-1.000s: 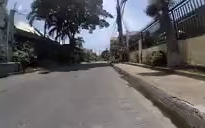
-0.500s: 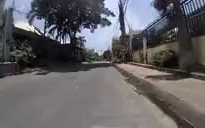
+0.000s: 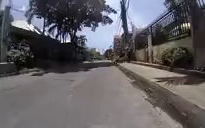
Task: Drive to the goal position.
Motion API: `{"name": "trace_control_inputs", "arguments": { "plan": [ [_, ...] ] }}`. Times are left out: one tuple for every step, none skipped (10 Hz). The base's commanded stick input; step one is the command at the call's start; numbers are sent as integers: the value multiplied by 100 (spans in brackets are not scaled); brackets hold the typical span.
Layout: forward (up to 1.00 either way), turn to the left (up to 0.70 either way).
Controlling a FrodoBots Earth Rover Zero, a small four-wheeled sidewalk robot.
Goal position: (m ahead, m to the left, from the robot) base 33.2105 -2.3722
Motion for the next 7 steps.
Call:
{"name": "trace_control_inputs", "arguments": {
  "plan": [
    [100, -24],
    [100, 0],
    [100, 0],
    [100, 0],
    [100, 0],
    [100, 0],
    [100, 0]
  ]
}}
